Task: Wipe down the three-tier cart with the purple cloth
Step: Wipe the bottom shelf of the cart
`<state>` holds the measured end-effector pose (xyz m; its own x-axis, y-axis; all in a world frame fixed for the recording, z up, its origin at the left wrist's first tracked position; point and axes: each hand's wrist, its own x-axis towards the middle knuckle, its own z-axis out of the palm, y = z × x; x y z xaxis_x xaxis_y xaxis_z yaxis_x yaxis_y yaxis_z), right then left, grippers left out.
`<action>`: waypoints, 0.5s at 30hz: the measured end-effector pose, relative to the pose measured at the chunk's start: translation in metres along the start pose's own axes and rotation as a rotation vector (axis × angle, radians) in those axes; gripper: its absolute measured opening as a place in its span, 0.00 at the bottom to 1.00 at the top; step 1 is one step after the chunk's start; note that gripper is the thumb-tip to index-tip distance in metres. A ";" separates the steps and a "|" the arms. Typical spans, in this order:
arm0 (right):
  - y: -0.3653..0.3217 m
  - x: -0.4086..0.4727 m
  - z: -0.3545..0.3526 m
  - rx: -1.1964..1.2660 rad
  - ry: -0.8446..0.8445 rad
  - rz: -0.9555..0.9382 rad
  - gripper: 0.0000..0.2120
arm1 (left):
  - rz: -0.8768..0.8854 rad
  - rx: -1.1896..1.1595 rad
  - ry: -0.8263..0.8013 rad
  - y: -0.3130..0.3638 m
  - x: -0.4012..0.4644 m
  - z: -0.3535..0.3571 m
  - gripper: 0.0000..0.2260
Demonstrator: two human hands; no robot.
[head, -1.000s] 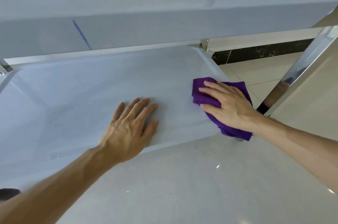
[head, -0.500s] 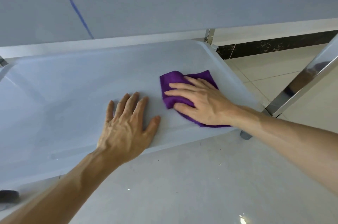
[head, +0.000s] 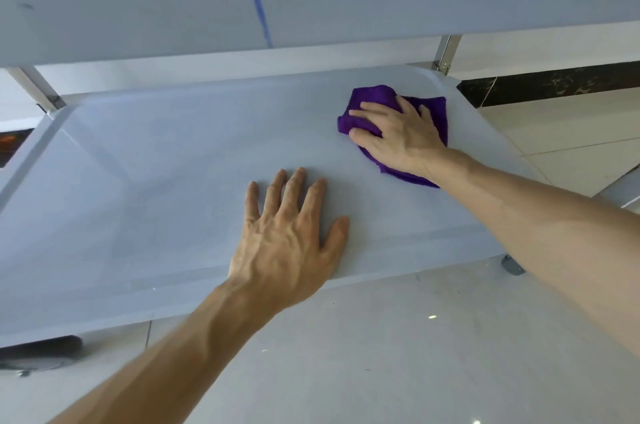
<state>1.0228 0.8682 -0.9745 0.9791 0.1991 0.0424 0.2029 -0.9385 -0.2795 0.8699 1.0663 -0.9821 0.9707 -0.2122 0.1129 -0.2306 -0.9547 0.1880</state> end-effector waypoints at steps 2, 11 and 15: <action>-0.006 -0.011 0.003 -0.008 -0.039 -0.189 0.25 | 0.003 0.002 0.002 -0.001 -0.001 0.000 0.32; 0.069 0.023 -0.027 -0.104 0.128 0.055 0.22 | 0.008 0.012 -0.027 0.002 -0.001 0.002 0.34; 0.057 0.059 -0.019 -0.049 0.148 0.286 0.22 | 0.010 0.029 -0.030 0.003 -0.001 0.001 0.34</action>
<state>1.0924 0.8209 -0.9699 0.9875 -0.1143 0.1090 -0.0835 -0.9637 -0.2537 0.8682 1.0629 -0.9830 0.9699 -0.2280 0.0853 -0.2391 -0.9580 0.1583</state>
